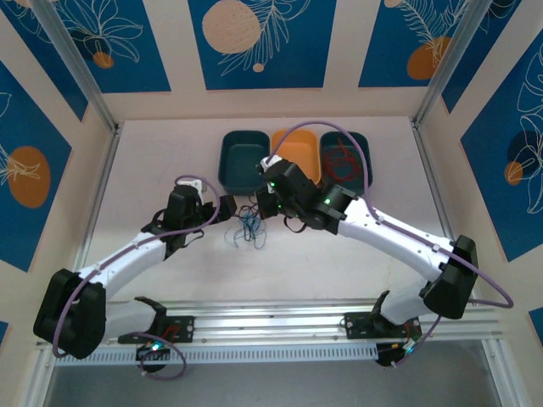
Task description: Untangle the cables
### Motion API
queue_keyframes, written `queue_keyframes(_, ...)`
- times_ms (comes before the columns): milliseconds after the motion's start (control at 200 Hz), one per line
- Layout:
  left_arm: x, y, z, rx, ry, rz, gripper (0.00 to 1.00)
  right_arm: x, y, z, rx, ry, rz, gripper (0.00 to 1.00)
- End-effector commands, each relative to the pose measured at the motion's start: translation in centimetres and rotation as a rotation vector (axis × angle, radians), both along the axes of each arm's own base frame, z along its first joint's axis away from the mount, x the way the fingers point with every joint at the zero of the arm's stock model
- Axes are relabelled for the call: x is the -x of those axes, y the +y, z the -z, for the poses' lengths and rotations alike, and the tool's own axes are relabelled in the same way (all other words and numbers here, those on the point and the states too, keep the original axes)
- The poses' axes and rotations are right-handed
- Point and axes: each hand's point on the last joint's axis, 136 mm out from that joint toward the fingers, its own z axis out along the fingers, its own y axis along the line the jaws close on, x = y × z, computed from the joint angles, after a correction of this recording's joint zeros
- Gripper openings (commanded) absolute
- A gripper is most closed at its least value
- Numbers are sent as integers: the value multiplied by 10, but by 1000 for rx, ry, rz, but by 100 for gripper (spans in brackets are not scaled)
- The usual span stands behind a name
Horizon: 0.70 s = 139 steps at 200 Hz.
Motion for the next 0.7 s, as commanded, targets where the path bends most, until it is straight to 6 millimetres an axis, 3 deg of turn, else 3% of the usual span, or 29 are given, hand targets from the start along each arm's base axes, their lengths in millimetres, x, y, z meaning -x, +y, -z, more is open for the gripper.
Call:
queue_keyframes(0,-5,-7,-15,20,-46,34,100,1,2,-23,-44,-91,-36,0)
queue_keyframes(690,-7,-11,-7,32,-33,42,100,25,-9,-114,-245,-374,-170,0)
